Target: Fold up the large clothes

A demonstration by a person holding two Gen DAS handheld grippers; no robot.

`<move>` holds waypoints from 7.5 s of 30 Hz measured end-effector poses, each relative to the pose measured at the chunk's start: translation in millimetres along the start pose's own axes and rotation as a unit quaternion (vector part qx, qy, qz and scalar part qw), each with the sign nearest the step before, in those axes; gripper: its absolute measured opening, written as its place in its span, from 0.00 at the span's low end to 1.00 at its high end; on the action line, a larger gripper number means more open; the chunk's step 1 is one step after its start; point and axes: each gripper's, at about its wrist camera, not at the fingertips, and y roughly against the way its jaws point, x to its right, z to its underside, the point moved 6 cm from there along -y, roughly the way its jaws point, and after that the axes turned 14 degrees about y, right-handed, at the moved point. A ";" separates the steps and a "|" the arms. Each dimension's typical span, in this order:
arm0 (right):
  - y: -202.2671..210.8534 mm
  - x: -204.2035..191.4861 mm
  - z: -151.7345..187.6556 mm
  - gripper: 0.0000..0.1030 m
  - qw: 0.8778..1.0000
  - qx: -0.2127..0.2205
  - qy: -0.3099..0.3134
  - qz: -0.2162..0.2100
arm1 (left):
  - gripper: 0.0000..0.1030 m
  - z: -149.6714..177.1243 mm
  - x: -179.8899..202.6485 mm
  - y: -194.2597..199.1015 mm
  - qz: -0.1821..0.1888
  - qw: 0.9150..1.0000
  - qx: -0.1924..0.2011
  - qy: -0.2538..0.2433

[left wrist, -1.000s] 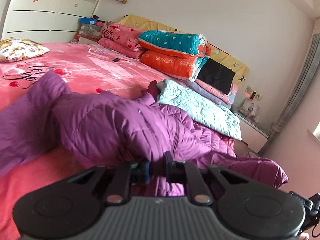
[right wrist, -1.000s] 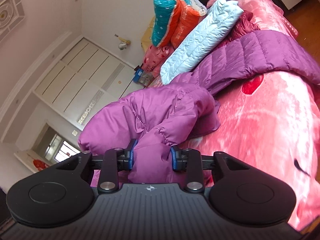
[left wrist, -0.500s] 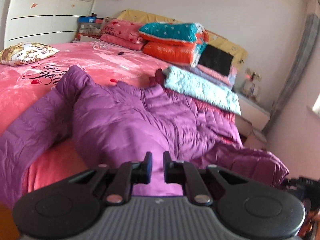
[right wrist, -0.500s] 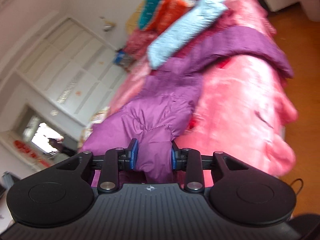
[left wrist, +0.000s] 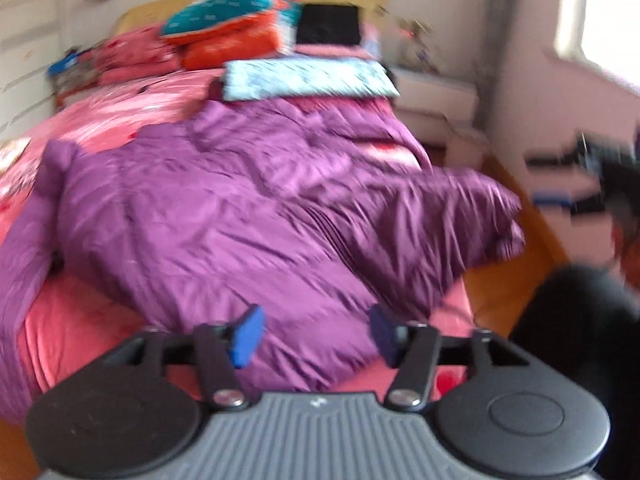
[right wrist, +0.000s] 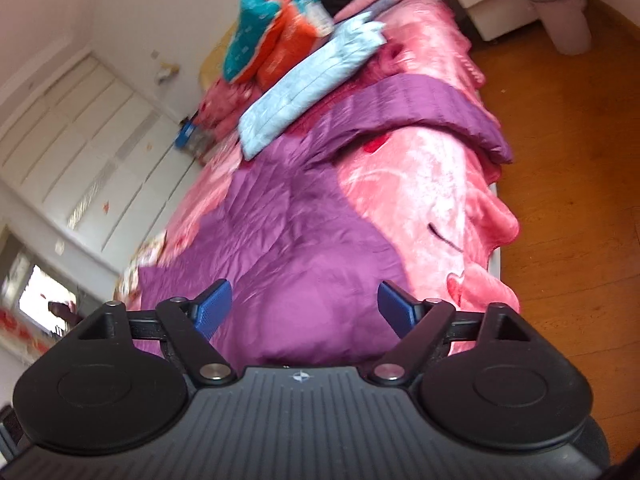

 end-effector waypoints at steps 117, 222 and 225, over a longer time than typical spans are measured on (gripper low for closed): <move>-57.0 -41.3 -71.9 0.22 0.946 0.104 0.242 0.190 | 0.56 -65.2 -41.2 41.7 -0.197 0.959 0.174 -0.101; -196.7 -11.5 49.3 1.00 0.944 -0.191 0.221 0.156 | 0.63 41.4 -68.7 -59.7 -0.142 0.987 -0.074 0.024; -185.1 -12.7 39.1 1.00 0.951 -0.172 0.209 0.152 | 0.58 27.4 -61.4 -37.2 -0.132 0.990 -0.044 0.033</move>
